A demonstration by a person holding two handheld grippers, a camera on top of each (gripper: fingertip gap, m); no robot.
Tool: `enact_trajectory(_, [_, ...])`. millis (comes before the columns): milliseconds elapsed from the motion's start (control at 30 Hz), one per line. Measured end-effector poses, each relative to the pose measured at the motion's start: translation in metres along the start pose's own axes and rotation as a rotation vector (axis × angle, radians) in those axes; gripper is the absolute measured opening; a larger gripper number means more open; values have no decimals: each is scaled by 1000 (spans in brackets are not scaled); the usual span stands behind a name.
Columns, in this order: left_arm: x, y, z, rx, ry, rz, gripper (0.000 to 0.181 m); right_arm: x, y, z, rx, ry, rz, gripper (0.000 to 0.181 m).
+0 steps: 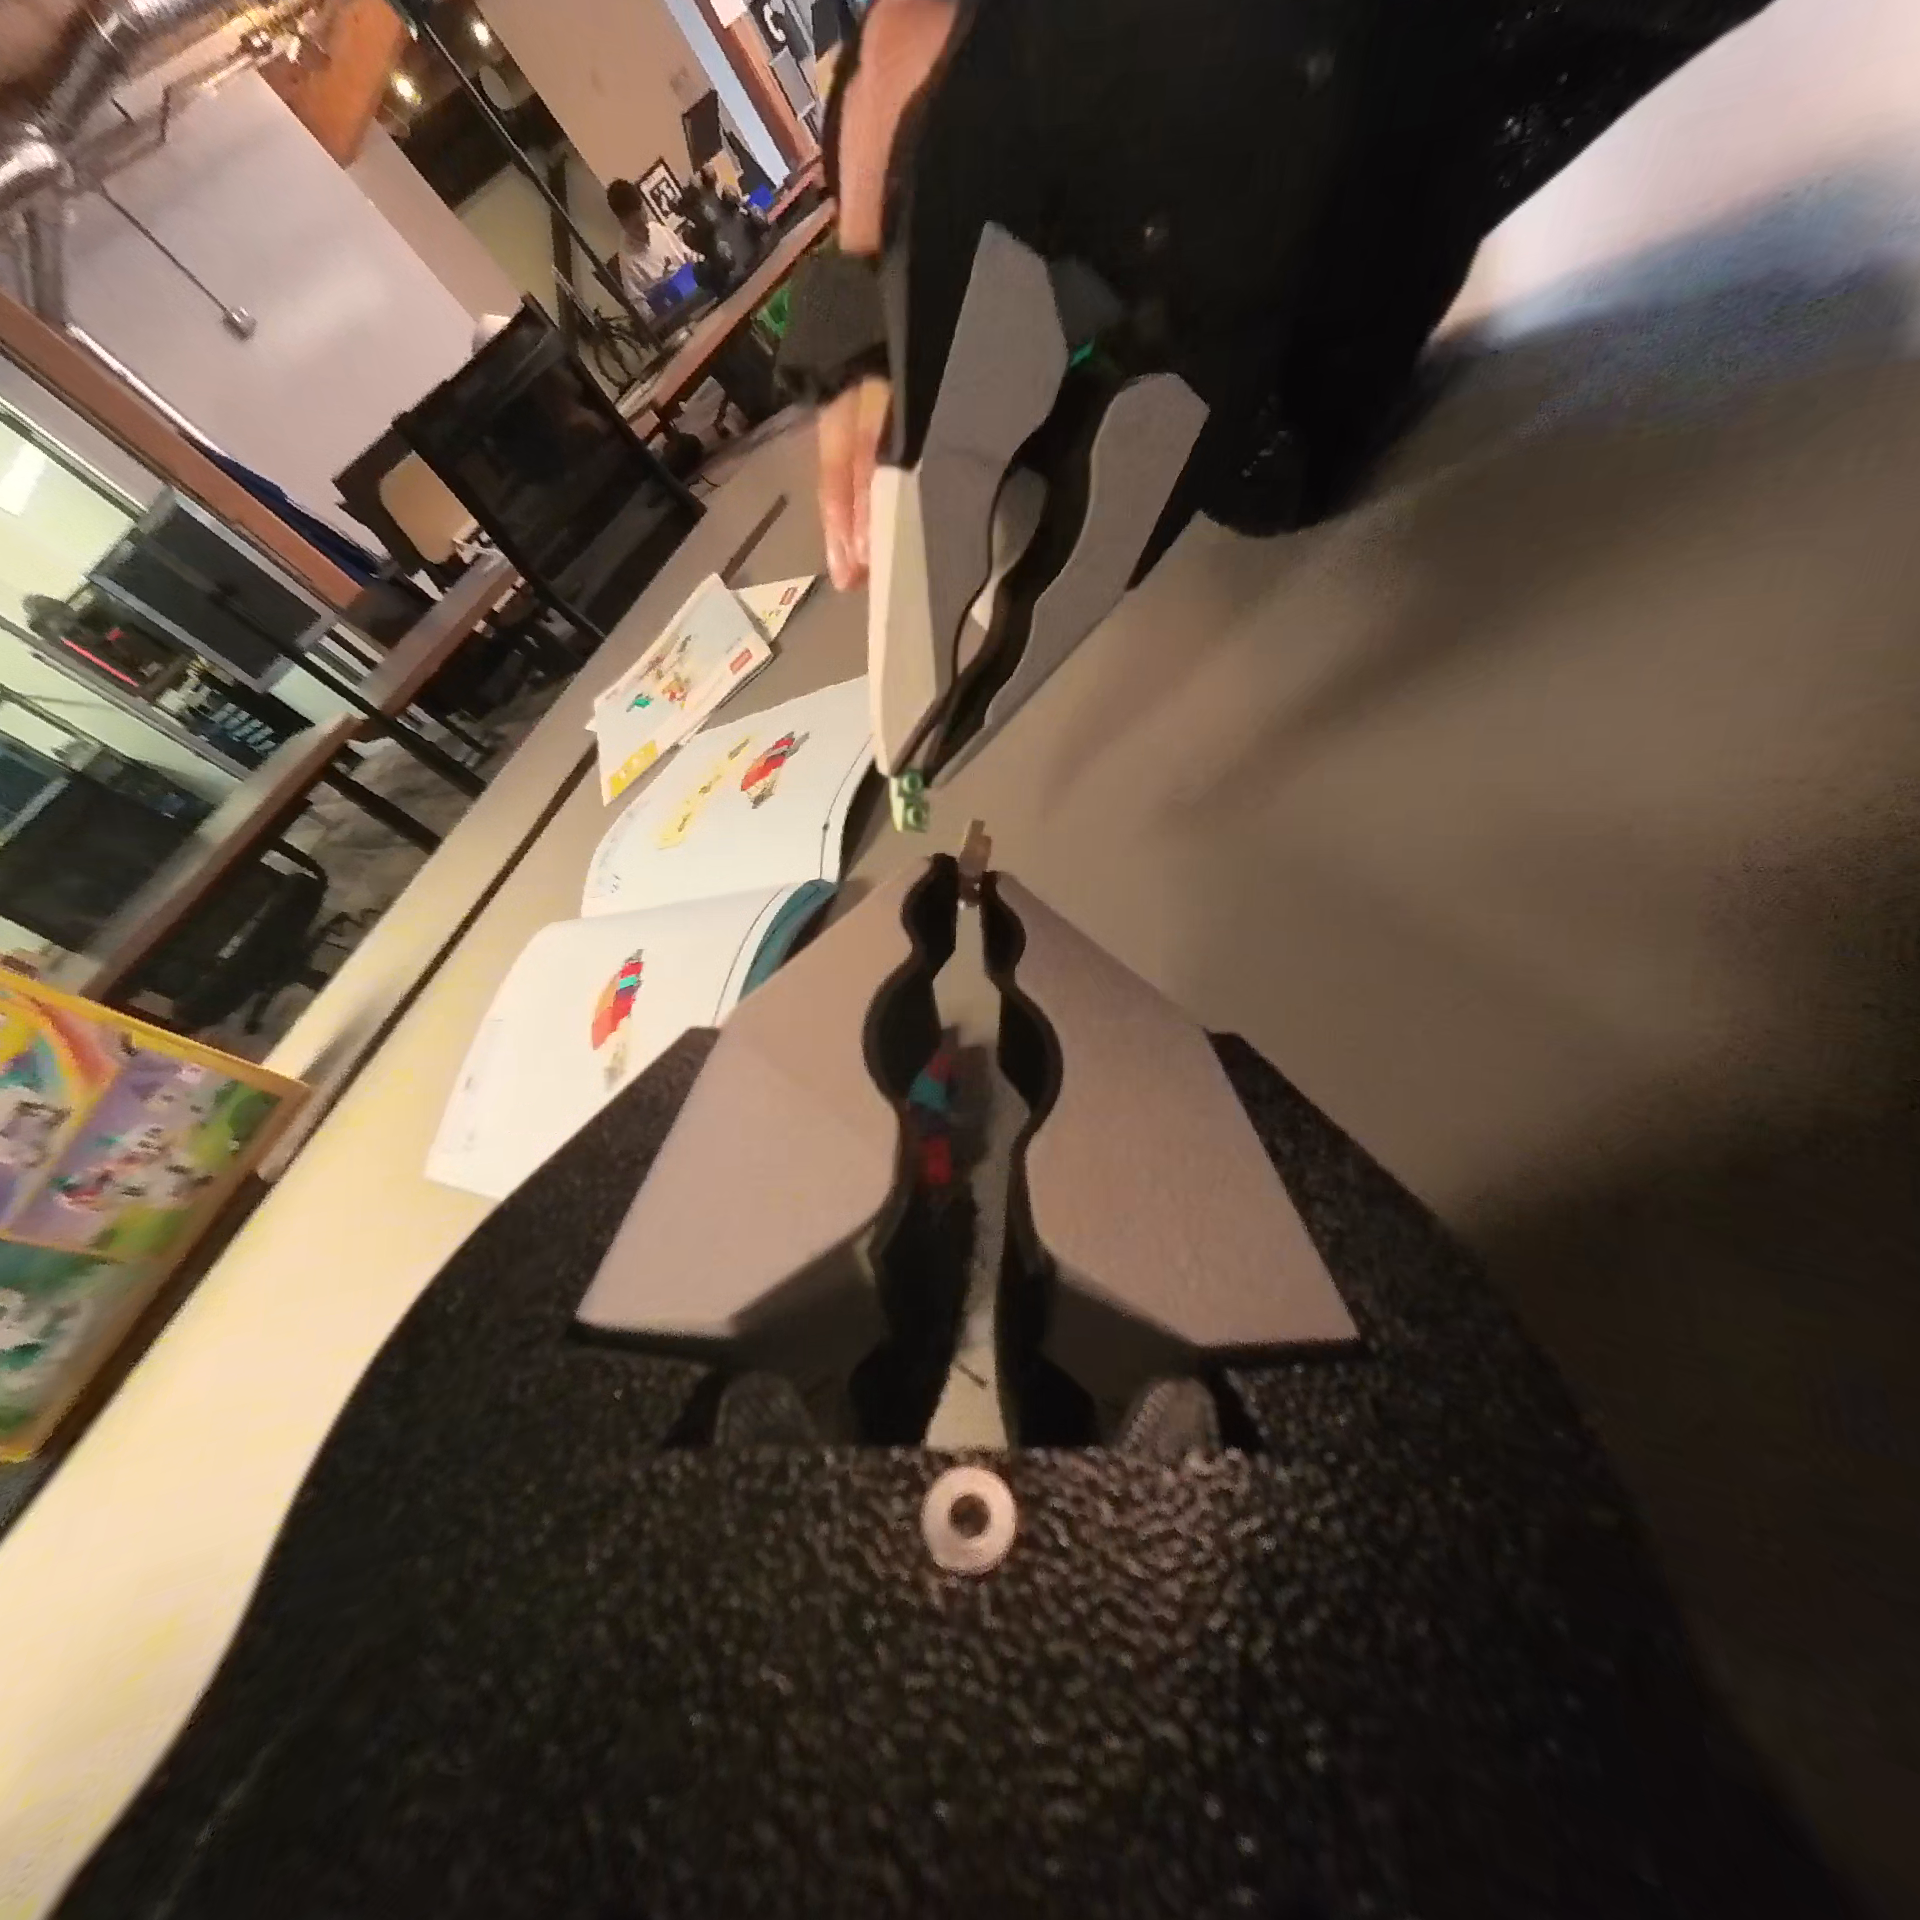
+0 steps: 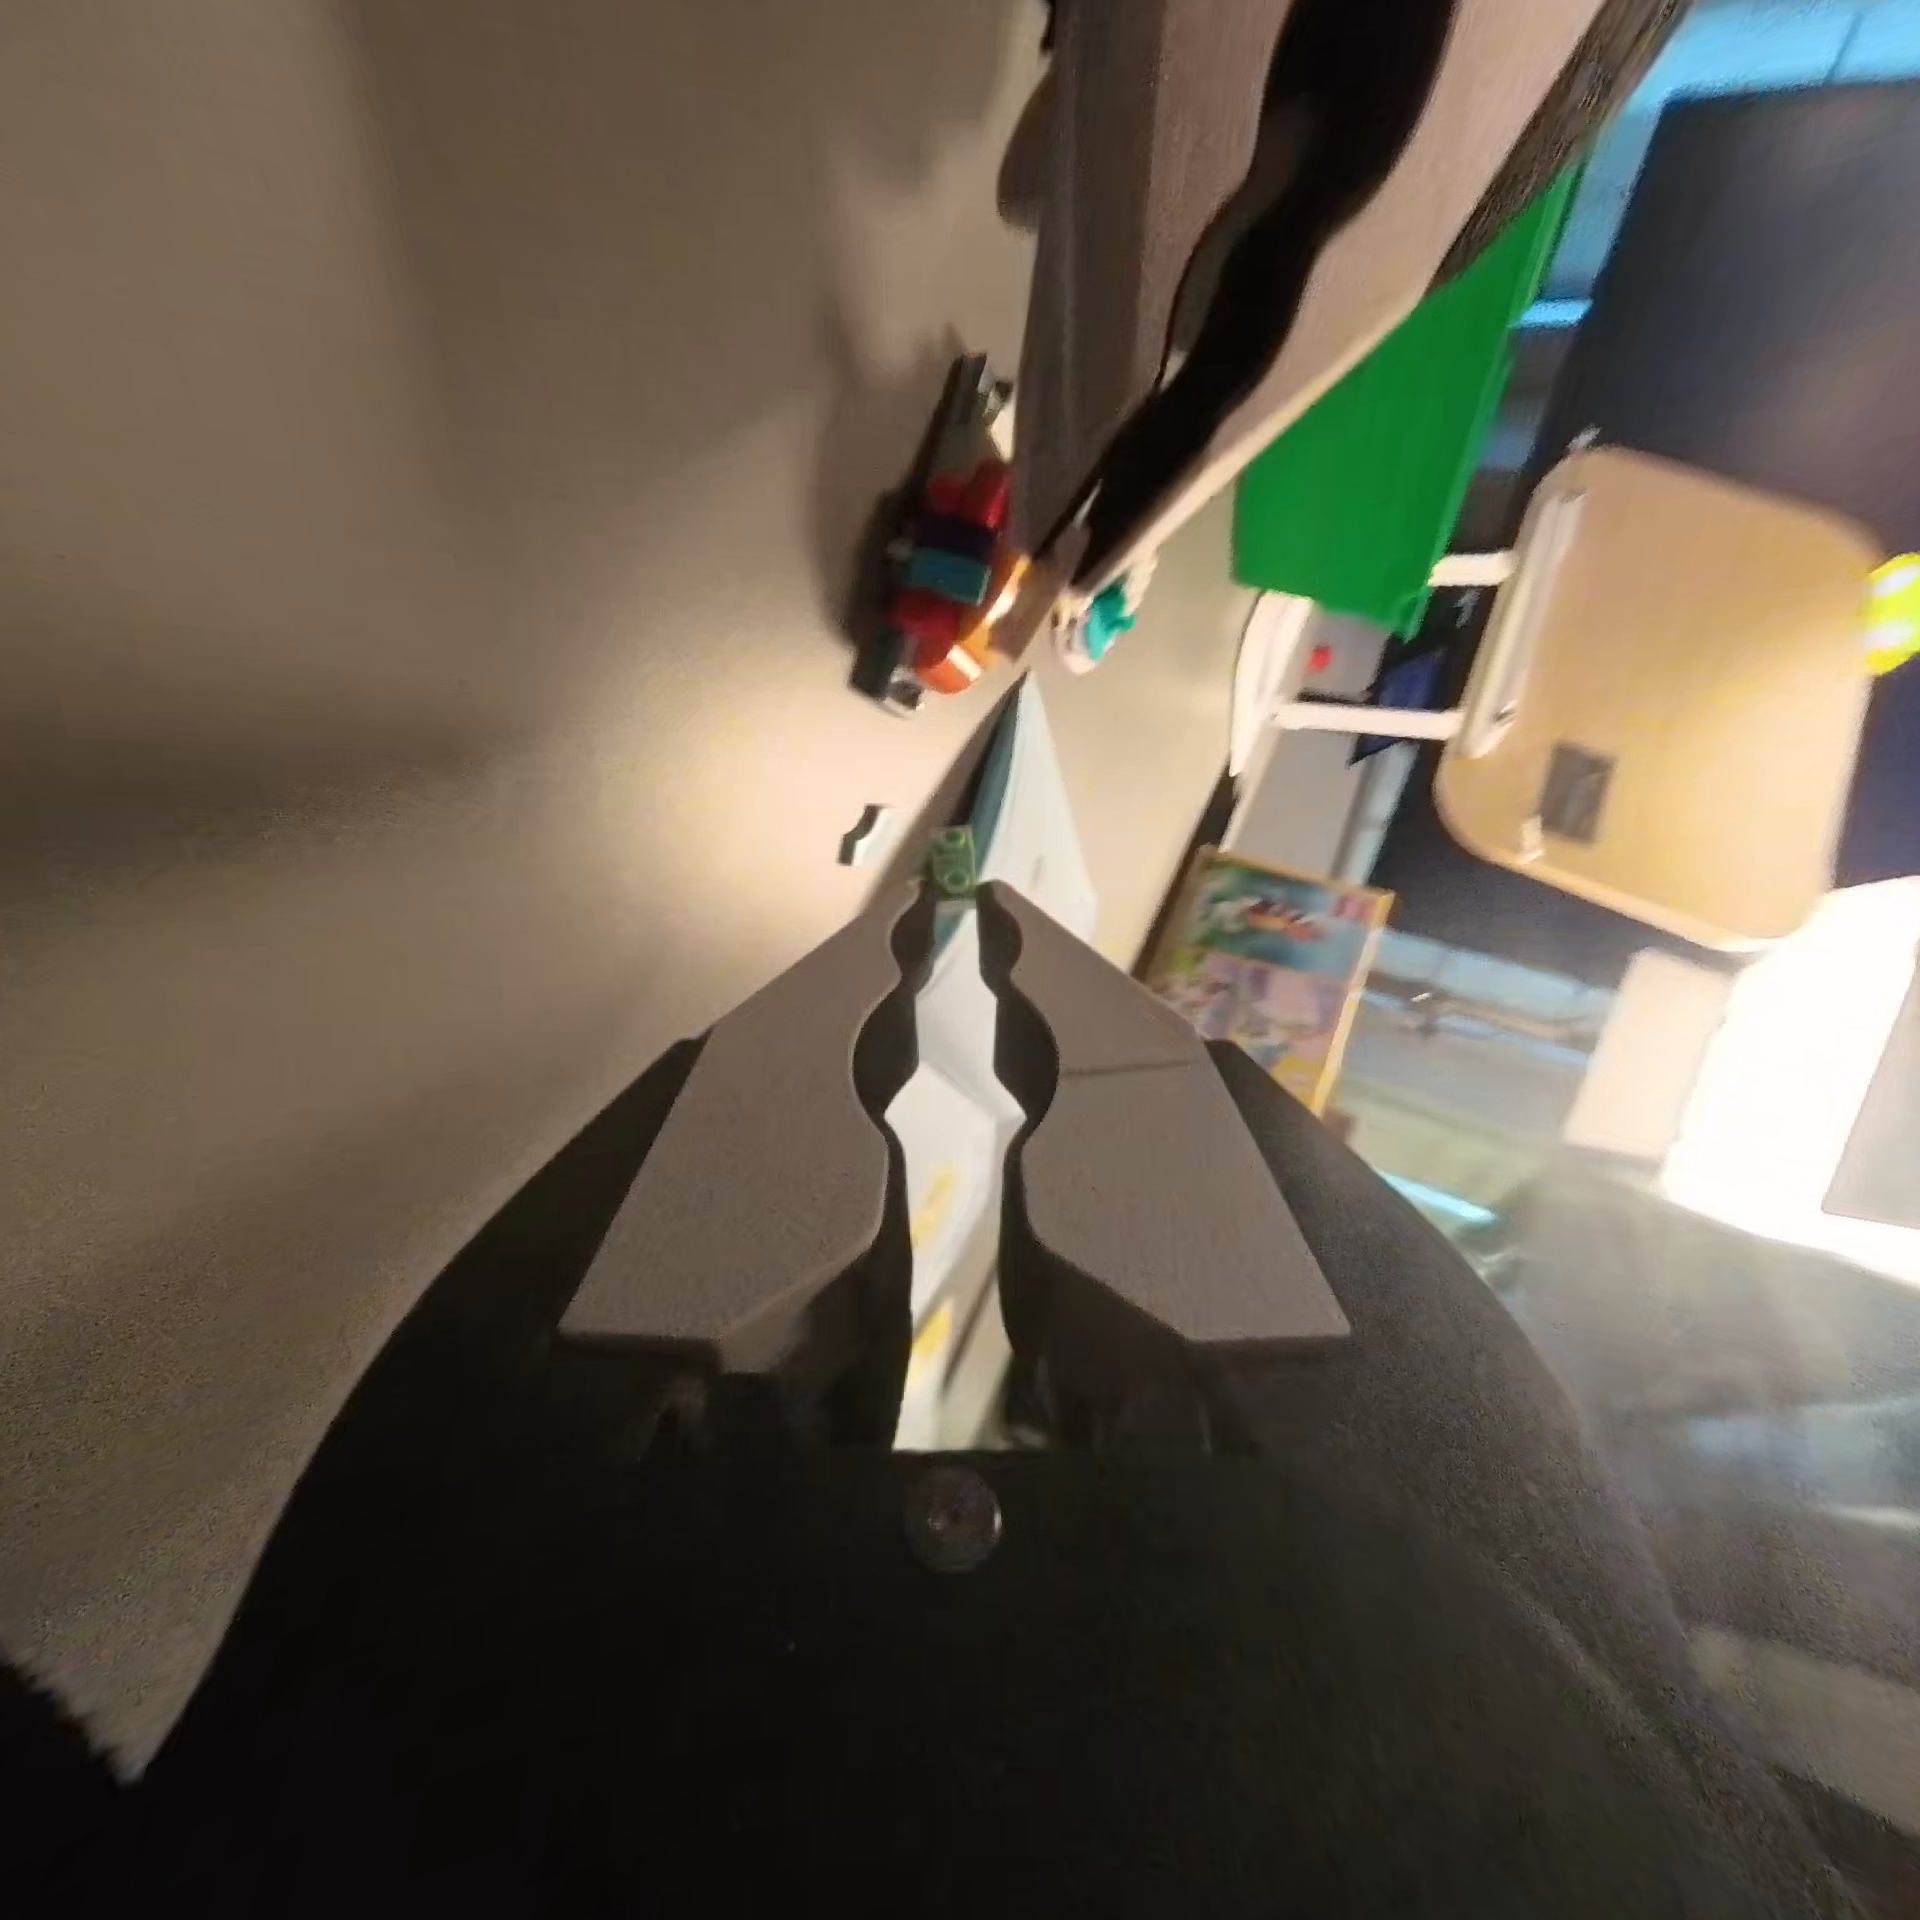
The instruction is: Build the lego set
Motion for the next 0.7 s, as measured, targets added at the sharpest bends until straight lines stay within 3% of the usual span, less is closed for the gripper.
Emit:
enact_trajectory(33, [2,1,1,-2,-29,-6,2,4,-3,-4,-24,-40,-15,7])
enact_trajectory(267, [6,3,2,19,-56,-9,2,8,-11,0,40,-283,34,7])
enact_trajectory(467, [3,3,0,19,-48,3,2,-14,-5,21,99,-736,177,5])
enact_trajectory(700, [1,4,-1,8,-48,5,1,-10,-7,36,173,-967,71,6])
Point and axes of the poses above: each gripper's, where its closed fingertips meet, y out along the fingers, x out of its top, z = x × y across the jaws, the point moved 8 cm from there along -y, back along the fingers, and after that the axes turned 3 degrees about z, right-handed, at the moved point
